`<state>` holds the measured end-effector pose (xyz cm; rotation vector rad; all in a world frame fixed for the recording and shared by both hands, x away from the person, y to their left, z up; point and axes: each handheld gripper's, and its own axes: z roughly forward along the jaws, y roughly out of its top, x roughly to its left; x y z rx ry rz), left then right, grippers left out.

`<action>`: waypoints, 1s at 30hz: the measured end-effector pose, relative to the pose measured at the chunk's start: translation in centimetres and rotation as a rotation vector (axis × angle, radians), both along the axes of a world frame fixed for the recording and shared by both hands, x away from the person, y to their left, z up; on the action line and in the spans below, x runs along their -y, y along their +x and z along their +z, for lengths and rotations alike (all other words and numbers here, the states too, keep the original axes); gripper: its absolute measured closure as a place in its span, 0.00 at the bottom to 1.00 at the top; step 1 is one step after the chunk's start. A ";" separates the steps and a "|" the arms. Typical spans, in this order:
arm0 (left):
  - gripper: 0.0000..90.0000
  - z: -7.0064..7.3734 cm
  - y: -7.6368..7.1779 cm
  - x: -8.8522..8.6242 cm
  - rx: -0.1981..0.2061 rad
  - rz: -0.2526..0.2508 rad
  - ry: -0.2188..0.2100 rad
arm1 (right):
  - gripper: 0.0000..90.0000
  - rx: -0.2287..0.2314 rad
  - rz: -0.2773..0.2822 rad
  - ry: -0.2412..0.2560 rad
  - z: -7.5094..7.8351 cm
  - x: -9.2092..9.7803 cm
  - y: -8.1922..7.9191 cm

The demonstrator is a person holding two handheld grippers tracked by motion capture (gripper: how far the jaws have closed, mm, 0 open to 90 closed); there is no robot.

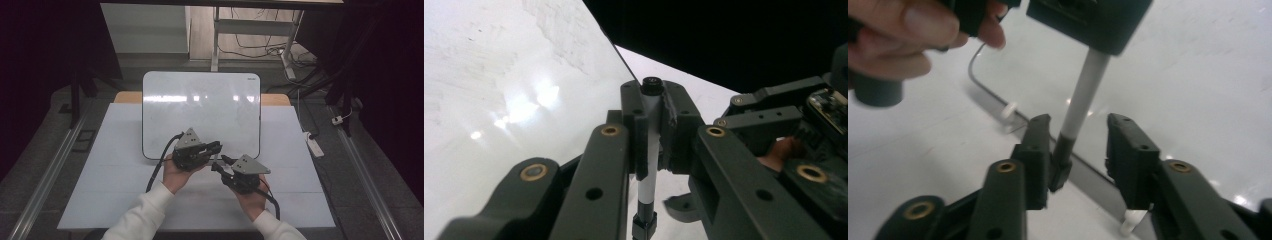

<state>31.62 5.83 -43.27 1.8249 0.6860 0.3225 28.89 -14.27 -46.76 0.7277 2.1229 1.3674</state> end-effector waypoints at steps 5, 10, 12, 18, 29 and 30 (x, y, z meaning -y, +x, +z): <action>0.91 -0.3 -0.1 0.6 -0.002 0.021 -0.009 | 0.81 0.029 -0.051 -0.007 0.1 -0.5 0.2; 0.90 -0.5 -0.2 0.7 -0.002 0.029 -0.009 | 0.89 0.009 -0.073 -0.007 0.1 -0.2 0.5; 0.90 -0.5 -0.2 0.7 -0.010 0.027 -0.023 | 0.90 0.004 -0.077 -0.007 0.2 0.1 0.7; 0.67 -0.3 -0.3 -0.2 -0.007 0.017 -0.039 | 0.90 0.016 -0.074 -0.016 0.7 0.6 1.0; 0.48 -1.6 -2.7 -7.9 -0.033 0.149 0.075 | 0.90 -0.020 -0.187 0.115 7.4 5.8 6.0; 0.48 -1.9 -3.0 -8.5 -0.036 0.163 0.089 | 0.90 -0.022 -0.197 0.117 7.9 6.1 6.5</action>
